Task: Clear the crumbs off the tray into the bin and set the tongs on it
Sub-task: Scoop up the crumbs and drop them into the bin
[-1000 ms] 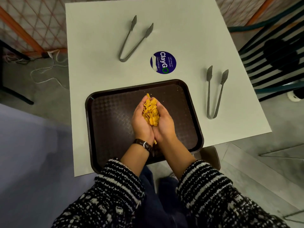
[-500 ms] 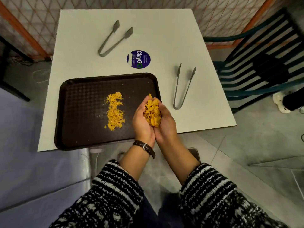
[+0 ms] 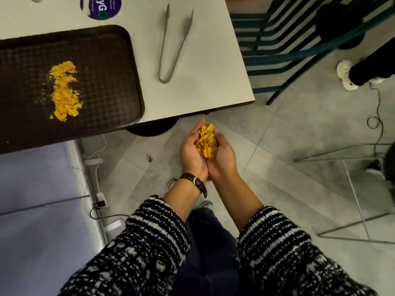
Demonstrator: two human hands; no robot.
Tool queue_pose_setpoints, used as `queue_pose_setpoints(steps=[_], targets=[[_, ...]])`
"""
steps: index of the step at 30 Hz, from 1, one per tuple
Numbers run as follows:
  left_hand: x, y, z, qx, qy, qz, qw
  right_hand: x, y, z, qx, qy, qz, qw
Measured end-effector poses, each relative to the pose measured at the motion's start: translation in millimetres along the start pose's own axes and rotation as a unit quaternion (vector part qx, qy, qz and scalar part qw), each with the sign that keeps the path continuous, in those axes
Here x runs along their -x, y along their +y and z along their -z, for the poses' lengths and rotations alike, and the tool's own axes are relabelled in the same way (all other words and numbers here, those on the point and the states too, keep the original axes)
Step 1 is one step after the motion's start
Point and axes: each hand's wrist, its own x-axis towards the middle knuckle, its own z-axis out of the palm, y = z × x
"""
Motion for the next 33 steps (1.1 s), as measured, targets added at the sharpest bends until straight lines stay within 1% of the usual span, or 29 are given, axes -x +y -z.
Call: queue_pose_setpoints(steps=[3, 5, 10, 14, 18, 21, 24, 29, 31, 33], targets=[[-20.2, -32.0, 9.8, -0.053, 0.006, 0.008, 0.999, -22.8, -3.0, 37.3, -0.043, 0.018, -0.007, 0.999], [-41.7, -55.8, 23.5, -0.081, 0.015, 0.03, 0.996, -45.4, 0.8, 67.0, -0.068, 0.039, -0.007, 0.997], [-117.4, -119.8, 74.4, -0.124, 0.042, 0.08, 0.988, -116.7, 25.9, 141.4, -0.088, 0.099, -0.003, 0.991], [-187.0, -167.5, 117.8, -0.151, 0.068, 0.142, 0.976, -184.6, 47.6, 195.6, -0.063, 0.191, 0.007, 0.98], [-255.5, -213.1, 151.0, -0.192, 0.1, 0.181, 0.959, -242.7, 54.1, 237.3, 0.007, 0.25, -0.014, 0.968], [-288.2, -231.7, 165.1, -0.232, 0.122, 0.209, 0.942, -274.4, 56.6, 262.3, 0.022, 0.296, -0.027, 0.954], [-298.2, -230.4, 166.4, -0.255, 0.141, 0.221, 0.931, -279.8, 52.7, 270.0, 0.047, 0.288, -0.036, 0.956], [-253.0, -196.0, 134.6, -0.281, 0.105, 0.21, 0.931, -229.7, 25.9, 233.0, 0.116, 0.211, -0.051, 0.969], [-221.3, -175.5, 110.6, -0.289, 0.081, 0.208, 0.931, -198.3, 12.4, 208.2, 0.141, 0.199, -0.04, 0.969], [-184.1, -145.7, 83.9, -0.303, 0.042, 0.201, 0.93, -156.9, -9.4, 178.5, 0.171, 0.17, -0.019, 0.97]])
